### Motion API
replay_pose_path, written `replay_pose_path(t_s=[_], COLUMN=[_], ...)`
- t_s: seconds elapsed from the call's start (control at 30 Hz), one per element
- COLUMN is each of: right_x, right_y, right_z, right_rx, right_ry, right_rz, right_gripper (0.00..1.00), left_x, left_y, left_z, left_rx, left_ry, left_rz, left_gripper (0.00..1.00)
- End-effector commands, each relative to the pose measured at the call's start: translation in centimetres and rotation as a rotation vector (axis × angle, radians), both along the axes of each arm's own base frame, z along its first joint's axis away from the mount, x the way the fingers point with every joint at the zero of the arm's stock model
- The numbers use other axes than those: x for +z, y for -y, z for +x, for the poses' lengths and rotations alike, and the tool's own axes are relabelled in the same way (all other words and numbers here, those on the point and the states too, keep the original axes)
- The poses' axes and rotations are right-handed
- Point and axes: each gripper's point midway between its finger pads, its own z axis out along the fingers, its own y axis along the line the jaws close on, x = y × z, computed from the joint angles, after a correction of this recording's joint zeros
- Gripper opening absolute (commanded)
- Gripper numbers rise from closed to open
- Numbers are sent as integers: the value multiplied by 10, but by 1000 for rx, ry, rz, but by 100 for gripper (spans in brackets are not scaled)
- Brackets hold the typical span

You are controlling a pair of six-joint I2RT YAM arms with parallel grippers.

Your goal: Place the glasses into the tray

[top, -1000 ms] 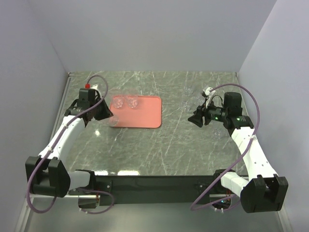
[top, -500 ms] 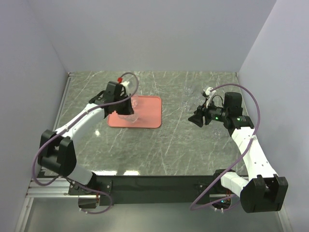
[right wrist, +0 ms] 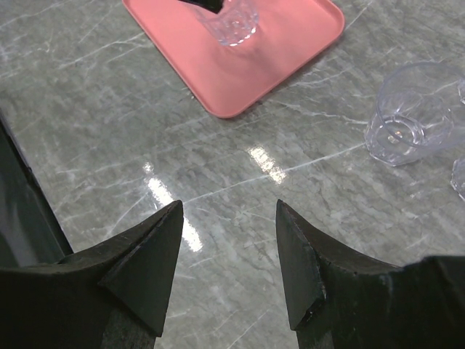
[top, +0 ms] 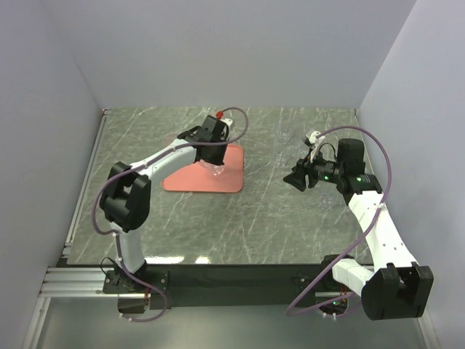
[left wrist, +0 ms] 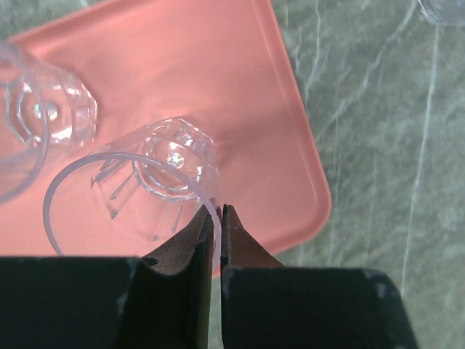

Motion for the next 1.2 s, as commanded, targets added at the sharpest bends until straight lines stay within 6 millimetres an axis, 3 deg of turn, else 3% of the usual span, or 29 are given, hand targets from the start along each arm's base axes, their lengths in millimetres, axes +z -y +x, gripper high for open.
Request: replay_pose_path(t_s=[0.0,0.03,0.43,0.6,0.77,0.87,1.0,1.07,1.1,1.17], right_x=[7,7,5,6,5,4,2,2,2,2], right_y=[3,3,3,3,4,4,7,8,10,11], right_z=[4,4,4,5,5,5,7,7,8,9], right_rx=[-2,-2,-2,-4,-6,-7,-17,-24,-29,-33], right_ry=[44,46,40,43,39,39,40,42,43,46], right_rz=[-4,-5,-4,-4,-6,-10,-18,-24,-27,-31], right_gripper=[61,61,61,61,61,61,61,61,61,61], left_x=[31,22,2,1,4,16,51,59,80,83], left_y=[13,13,26,33,35,39,46,47,45,40], left_z=[26,28,64,76,81,82,76,72,69,62], left_rx=[8,10,13,14,14,5,-5,-6,-2,9], left_ry=[119,105,122,137,143,168,223,238,272,284], left_rz=[34,60,187,196,204,190,131,98,69,51], left_gripper=[0,0,4,14,30,38,44,47,49,53])
